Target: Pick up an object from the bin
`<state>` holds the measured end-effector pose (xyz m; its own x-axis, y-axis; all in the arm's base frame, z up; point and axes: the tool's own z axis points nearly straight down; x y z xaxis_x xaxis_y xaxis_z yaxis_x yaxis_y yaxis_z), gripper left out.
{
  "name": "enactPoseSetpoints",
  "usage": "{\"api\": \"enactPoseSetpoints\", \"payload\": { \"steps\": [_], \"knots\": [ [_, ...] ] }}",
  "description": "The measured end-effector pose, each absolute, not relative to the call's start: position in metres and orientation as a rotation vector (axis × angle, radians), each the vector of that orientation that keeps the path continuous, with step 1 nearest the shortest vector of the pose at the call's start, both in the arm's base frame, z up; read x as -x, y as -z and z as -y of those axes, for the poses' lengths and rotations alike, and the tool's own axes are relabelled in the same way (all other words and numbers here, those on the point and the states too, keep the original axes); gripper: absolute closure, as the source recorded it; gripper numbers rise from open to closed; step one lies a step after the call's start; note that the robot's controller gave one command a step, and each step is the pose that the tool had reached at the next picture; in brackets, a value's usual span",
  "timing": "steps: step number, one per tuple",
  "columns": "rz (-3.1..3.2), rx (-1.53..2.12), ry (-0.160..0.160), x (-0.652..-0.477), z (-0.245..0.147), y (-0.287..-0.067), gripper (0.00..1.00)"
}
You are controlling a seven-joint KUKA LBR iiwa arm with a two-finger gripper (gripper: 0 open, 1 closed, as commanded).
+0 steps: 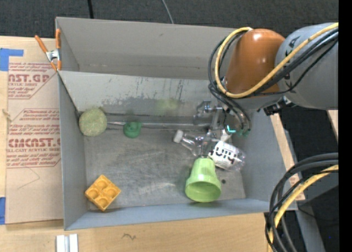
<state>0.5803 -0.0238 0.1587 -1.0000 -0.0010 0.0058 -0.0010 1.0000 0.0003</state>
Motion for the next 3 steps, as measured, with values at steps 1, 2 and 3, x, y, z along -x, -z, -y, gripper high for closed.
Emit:
{"api": "enactPoseSetpoints", "payload": {
  "steps": [1, 2, 3],
  "knots": [
    [3.143, -0.002, 0.000, -0.582, 0.024, -0.163, 0.00],
    [3.144, 0.150, 0.002, -0.577, 0.027, -0.097, 0.00],
    [3.130, 0.317, 0.005, -0.573, 0.030, -0.072, 0.00]
  ]
}}
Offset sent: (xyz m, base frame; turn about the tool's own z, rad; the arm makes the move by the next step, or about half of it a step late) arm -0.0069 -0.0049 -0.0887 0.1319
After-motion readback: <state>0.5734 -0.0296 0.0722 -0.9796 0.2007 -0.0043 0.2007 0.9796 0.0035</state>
